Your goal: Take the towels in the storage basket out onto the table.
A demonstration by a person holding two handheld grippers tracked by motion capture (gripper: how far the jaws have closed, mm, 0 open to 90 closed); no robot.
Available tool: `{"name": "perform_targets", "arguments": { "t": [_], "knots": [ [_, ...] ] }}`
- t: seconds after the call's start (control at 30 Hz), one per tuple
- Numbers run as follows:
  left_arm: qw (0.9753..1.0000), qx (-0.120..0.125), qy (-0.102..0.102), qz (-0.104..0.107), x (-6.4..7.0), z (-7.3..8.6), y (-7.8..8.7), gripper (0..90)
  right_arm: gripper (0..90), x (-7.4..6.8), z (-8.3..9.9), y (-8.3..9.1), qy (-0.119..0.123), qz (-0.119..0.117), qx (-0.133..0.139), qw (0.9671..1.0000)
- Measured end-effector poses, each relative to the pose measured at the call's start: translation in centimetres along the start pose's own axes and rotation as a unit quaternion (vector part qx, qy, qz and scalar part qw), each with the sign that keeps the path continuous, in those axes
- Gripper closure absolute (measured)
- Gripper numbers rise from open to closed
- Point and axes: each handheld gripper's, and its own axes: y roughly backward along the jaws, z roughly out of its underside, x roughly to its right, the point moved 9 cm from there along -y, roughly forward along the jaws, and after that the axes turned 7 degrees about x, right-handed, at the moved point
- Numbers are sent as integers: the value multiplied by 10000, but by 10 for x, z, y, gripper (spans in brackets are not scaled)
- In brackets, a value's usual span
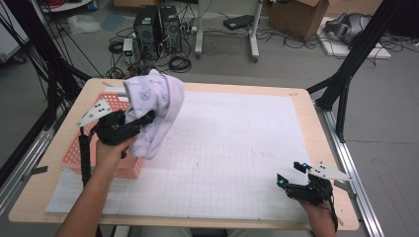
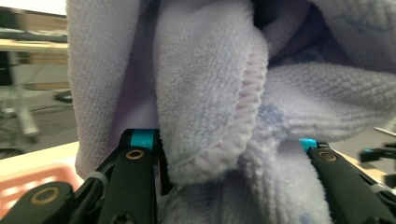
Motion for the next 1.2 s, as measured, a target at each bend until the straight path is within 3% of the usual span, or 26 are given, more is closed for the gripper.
{"name": "perform_targets", "arguments": {
  "t": [0.23,0.6,0.77,0.93,1.13,1.2],
  "knots": [
    [9992,-193,-34,362,34,19,-33,566,168,-3,-1,-1,36,-46,-9,10000],
    [9951,-705,-8,693,70,66,-82,561,168,-3,0,-1,25,-53,1,10000],
    [9920,-1067,21,681,77,100,-103,559,169,-2,0,-2,20,-63,-2,10000],
    [9897,-1252,74,694,85,120,-117,559,168,-1,1,-4,-8,-73,-3,10000],
    [9810,-1872,121,500,84,154,-126,530,168,-2,2,-5,40,-77,-32,10000],
    [9800,-1935,229,403,81,155,-126,471,168,-2,3,-5,2,-85,-47,10000]
  ]
}}
